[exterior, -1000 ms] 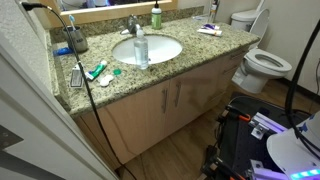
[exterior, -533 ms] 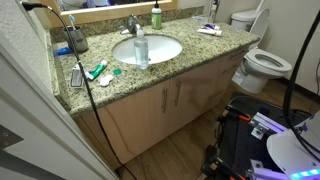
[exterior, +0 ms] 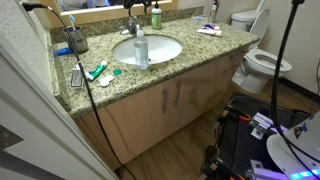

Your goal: Open the tap

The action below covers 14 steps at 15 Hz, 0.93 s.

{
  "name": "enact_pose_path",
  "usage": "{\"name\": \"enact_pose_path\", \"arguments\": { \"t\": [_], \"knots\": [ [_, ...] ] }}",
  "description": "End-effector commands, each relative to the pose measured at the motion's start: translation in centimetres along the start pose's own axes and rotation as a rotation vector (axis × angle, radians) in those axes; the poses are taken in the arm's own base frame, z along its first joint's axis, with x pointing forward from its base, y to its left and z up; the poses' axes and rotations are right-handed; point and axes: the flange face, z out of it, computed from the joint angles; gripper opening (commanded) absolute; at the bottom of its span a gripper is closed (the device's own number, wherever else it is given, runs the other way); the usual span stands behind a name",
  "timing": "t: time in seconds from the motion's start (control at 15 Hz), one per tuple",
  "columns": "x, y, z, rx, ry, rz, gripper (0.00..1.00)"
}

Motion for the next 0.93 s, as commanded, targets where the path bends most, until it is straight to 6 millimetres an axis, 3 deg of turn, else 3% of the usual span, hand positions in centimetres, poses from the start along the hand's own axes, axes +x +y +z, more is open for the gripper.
{"name": "enact_pose_path", "arguments": {
  "t": [0.0,0.33,0.4,0.53,0.6,0.87],
  "knots": [
    [-0.1,-0.1,0.4,-0.004,0.002,0.005,1.0],
    [-0.6,-0.1,3.2,-0.04,0.005,0.024,1.0],
    [-0.5,-0.1,1.7,-0.014,-0.007,0.019,1.0],
    [-0.9,-0.1,3.1,-0.025,-0.017,0.021,1.0],
    [-1.0,-0.1,3.1,-0.017,-0.022,0.027,0.8],
    [-0.6,-0.4,2.4,0.01,-0.007,0.037,0.53]
  ]
}}
